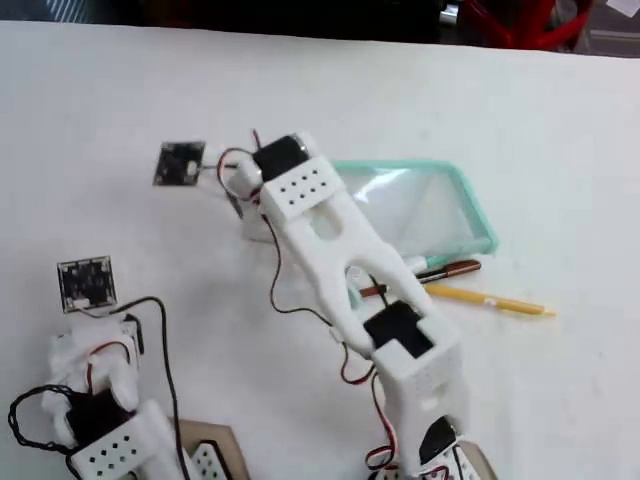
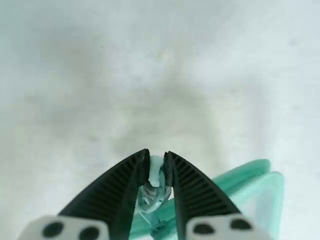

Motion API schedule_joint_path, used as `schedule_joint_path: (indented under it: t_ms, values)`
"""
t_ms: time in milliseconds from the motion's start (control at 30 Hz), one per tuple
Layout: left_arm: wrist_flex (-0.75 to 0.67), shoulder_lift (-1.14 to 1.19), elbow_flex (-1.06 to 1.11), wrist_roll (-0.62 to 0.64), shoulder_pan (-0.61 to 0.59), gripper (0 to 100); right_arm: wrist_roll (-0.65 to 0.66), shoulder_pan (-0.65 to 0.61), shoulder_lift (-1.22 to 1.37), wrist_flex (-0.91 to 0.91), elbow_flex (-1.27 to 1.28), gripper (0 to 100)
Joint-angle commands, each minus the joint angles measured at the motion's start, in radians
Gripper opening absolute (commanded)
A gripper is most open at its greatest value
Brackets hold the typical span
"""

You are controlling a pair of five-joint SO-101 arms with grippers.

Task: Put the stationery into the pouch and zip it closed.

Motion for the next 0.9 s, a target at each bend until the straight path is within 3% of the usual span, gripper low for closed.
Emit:
schedule_joint_path:
  t_ms: [0, 133, 333, 633, 867]
  values:
    - [-0.017, -0.007, -0.020, 0.000, 0.053, 20, -0.071, 0.056, -0.085, 0.005, -0.166, 1.7]
    - [-0.015, -0.007, -0.043, 0.071, 0.130, 22, -0.138, 0.113, -0.090, 0.013, -0.319, 1.7]
    - [-0.017, -0.007, -0.172, 0.222, 0.278, 34, -0.238, 0.142, -0.093, 0.067, -0.531, 1.7]
    - [-0.025, -0.007, -0.364, 0.402, 0.690, 35, -0.397, 0.150, -0.093, 0.145, -0.848, 1.7]
    - [-0.058, -0.001, -0.479, 0.427, 0.869, 35, -0.539, 0.202, -0.102, 0.220, -1.051, 1.7]
